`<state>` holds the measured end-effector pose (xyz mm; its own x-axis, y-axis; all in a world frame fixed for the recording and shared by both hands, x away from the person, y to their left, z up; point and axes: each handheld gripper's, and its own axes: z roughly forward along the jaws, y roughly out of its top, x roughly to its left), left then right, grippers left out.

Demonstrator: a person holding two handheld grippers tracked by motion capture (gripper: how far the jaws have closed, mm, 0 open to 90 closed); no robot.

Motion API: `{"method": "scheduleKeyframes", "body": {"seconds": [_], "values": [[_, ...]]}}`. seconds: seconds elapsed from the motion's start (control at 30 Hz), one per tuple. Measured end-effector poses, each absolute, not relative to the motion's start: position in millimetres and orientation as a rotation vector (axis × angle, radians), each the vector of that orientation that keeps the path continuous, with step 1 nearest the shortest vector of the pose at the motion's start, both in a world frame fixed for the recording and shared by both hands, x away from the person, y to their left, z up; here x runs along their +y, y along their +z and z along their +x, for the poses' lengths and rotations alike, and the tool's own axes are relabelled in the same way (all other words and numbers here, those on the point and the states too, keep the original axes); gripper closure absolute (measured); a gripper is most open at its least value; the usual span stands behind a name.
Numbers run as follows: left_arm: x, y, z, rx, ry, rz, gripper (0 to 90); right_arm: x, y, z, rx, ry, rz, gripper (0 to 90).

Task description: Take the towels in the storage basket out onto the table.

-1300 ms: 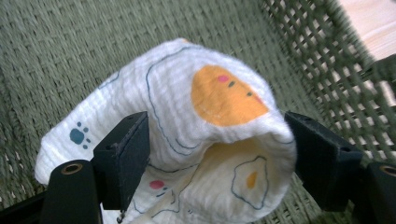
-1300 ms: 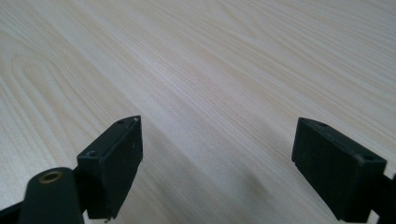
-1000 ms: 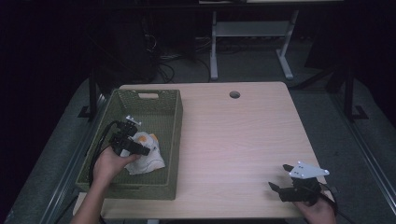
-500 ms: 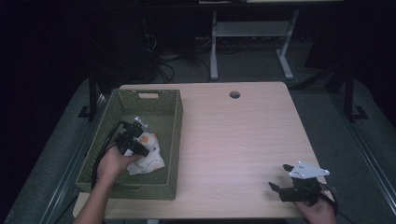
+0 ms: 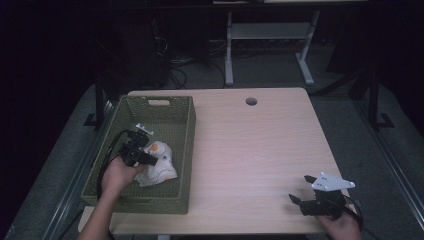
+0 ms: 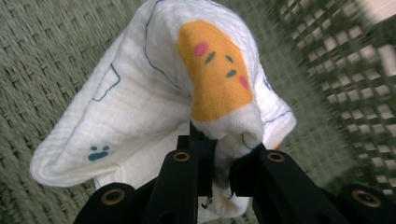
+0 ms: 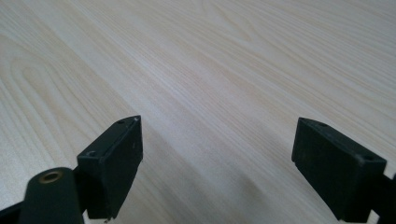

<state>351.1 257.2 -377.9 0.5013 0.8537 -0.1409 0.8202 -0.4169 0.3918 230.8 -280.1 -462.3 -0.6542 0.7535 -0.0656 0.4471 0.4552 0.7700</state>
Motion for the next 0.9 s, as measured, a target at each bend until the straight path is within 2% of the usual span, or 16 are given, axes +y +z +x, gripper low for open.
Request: {"method": "scheduleKeyframes", "body": {"seconds": [0.3,0.9], "values": [[276.9,-355.5,333.2,1.322,0.079,2.108,82.4,-282.0,-460.9,231.1,2.297,1.053,1.012,16.0],[311.5,-327.7,312.4,1.227,-0.021,1.805,82.4,-284.9,-458.6,232.4,2.284,1.056,1.020,15.9]]}}
